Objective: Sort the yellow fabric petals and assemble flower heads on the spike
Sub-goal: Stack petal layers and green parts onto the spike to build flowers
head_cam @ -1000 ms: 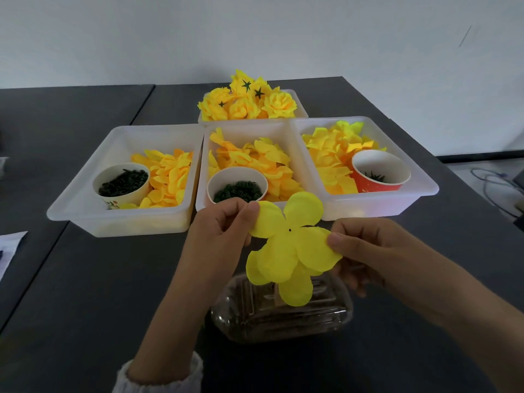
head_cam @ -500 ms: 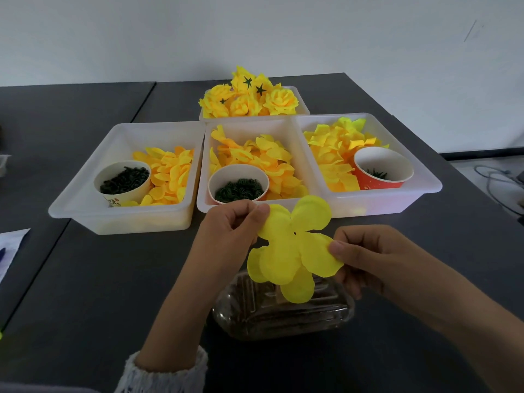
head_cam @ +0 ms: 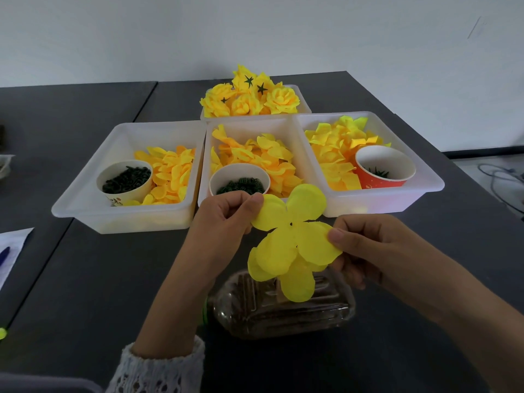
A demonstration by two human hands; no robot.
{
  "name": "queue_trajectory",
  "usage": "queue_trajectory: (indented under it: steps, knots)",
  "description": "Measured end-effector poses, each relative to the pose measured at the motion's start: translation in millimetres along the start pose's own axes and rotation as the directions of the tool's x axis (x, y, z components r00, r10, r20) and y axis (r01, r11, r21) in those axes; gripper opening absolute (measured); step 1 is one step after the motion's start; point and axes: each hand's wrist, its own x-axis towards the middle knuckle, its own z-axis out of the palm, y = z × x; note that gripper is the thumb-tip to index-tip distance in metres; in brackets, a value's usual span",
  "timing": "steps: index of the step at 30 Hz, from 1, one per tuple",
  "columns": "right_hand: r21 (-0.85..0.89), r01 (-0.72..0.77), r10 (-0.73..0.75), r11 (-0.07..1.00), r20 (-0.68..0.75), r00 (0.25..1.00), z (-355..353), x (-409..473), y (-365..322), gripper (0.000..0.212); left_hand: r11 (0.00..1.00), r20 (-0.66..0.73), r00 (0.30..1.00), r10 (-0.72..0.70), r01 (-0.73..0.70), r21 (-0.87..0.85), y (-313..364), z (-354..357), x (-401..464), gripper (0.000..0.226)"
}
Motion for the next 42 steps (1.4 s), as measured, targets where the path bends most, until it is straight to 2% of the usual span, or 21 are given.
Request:
queue_trajectory:
  steps: [8,13,18,28,31,34,36,38,40,42]
  knots:
    - [-0.091,-0.060,0.055,0.994,-0.060,0.997,6,-3,4,0.027,0.989,0.060,0.998,-0.035,0.026,0.146,-12,-2,0,0.033]
    - [-0.121,-0.138,0.125,0.983,-0.112,0.986,16,-4,22,0.034,0.962,0.074,0.990,-0.117,0.095,0.255,-25,1,-3,0.032]
    - [-0.129,-0.215,0.200,0.968,-0.120,0.972,20,-4,33,0.028,0.933,0.102,0.977,-0.188,0.145,0.329,-30,4,-4,0.033]
    - [-0.215,-0.158,0.128,0.964,-0.149,0.981,23,-2,42,0.027,0.928,0.084,0.975,-0.205,0.167,0.334,-37,10,-12,0.033]
    - [-0.206,-0.147,0.123,0.967,-0.126,0.984,18,-6,41,0.033,0.937,0.058,0.983,-0.176,0.149,0.315,-38,8,-15,0.034]
    - [-0.274,-0.151,0.121,0.950,-0.125,0.985,2,-11,33,0.047,0.933,-0.014,0.988,-0.151,0.147,0.328,-35,4,-18,0.031]
    - [-0.321,-0.160,0.100,0.934,-0.197,0.975,-17,-10,21,0.053,0.934,-0.079,0.988,-0.129,0.148,0.325,-30,-3,-20,0.035]
    - [-0.421,-0.169,0.023,0.891,-0.332,0.943,-40,-1,10,0.050,0.952,-0.142,0.986,-0.085,0.123,0.280,-24,-10,-23,0.043]
    - [-0.581,-0.188,-0.143,0.792,-0.475,0.868,-68,20,6,0.035,0.966,-0.192,0.980,-0.050,0.096,0.240,-18,-15,-25,0.036]
    - [-0.728,-0.244,-0.279,0.641,-0.517,0.809,-94,52,6,0.016,0.975,-0.216,0.976,-0.029,0.076,0.210,-15,-18,-25,0.024]
